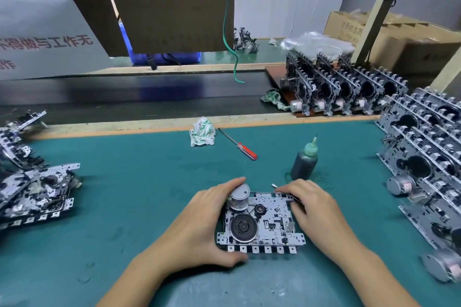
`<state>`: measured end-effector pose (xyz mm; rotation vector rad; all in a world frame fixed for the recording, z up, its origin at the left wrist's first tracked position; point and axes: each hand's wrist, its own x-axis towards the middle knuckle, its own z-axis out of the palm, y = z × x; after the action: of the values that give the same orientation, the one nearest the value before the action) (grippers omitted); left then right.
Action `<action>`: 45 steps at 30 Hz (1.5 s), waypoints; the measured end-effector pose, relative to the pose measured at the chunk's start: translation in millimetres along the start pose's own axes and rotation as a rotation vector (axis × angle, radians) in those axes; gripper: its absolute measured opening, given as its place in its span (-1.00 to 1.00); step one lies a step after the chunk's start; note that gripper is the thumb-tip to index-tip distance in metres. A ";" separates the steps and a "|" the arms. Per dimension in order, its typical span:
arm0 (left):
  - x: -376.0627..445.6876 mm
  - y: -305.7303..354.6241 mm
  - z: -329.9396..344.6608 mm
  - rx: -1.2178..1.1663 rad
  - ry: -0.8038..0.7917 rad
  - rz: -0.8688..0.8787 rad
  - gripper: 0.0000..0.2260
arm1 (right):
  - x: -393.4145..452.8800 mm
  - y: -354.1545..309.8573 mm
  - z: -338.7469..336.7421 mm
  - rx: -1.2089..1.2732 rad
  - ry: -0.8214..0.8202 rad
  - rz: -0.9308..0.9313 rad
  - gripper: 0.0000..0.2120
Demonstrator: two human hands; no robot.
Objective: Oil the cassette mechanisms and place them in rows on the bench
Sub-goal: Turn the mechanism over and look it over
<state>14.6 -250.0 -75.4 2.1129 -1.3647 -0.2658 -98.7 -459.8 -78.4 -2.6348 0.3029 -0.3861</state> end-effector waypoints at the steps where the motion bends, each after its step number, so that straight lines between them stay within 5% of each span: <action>1: -0.6 -2.3 -1.3 -0.024 -0.017 -0.008 0.01 | 0.1 0.3 0.3 -0.002 0.000 0.000 -0.64; 9: -2.0 -6.8 -2.3 -0.105 -0.025 -0.015 -0.01 | -1.2 -6.5 -5.1 0.151 0.100 0.019 -0.66; 11: -2.7 -6.7 -2.7 -0.116 -0.038 -0.019 0.02 | -2.8 -11.6 -15.2 0.271 0.010 0.009 -0.70; 12: -2.6 -6.9 -2.3 -0.119 -0.044 -0.016 0.05 | -3.4 -13.8 -20.2 0.261 -0.133 0.000 -0.62; 14: -2.4 -6.6 -0.4 -0.119 -0.047 -0.010 0.09 | -3.4 -17.0 -26.8 0.068 -0.433 -0.016 -0.14; 17: -1.6 -5.9 2.0 -0.110 -0.033 -0.006 0.06 | -1.1 -20.9 -24.9 -0.275 -0.496 -0.151 0.18; 26: 0.6 -3.7 5.2 -0.236 0.096 -0.039 0.09 | 15.2 -33.9 -31.2 -0.388 -0.282 -0.224 -0.14; 29: 2.9 -5.4 -0.1 -0.687 0.059 -0.144 0.09 | 16.2 -35.3 -43.2 0.023 -0.300 -0.090 -0.19; 31: 3.5 -1.8 -1.0 -1.010 -0.112 -0.058 -0.06 | 12.9 -39.9 -43.3 0.580 -0.432 -0.016 -0.41; 33: 1.9 5.8 4.3 -1.279 -0.151 -0.147 0.06 | 6.2 -49.4 -32.5 1.026 -0.592 -0.010 -0.55; 35: 2.1 9.1 8.8 -1.538 -0.201 -0.272 0.19 | 0.0 -59.7 -14.0 1.317 -0.691 0.053 -0.45; 37: 9.1 18.3 5.1 -1.672 -0.235 -0.249 0.05 | -2.1 -69.1 -0.2 1.472 -0.771 0.047 -0.58; 40: 7.9 15.8 -0.5 -1.819 -0.177 -0.179 -0.09 | 0.2 -64.2 4.0 1.201 -0.682 0.057 -0.62; 42: 6.4 11.1 0.2 -1.907 -0.159 -0.142 -0.11 | 6.0 -54.9 0.7 0.950 -0.452 0.099 -0.67; 45: 9.4 8.1 3.9 -1.953 -0.084 -0.238 -0.14 | 10.4 -46.3 -7.4 0.668 -0.126 0.125 -0.43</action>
<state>10.9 -262.1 -72.4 0.5150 -0.2836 -1.1583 -84.5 -425.3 -48.1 -1.9639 0.2427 -0.2251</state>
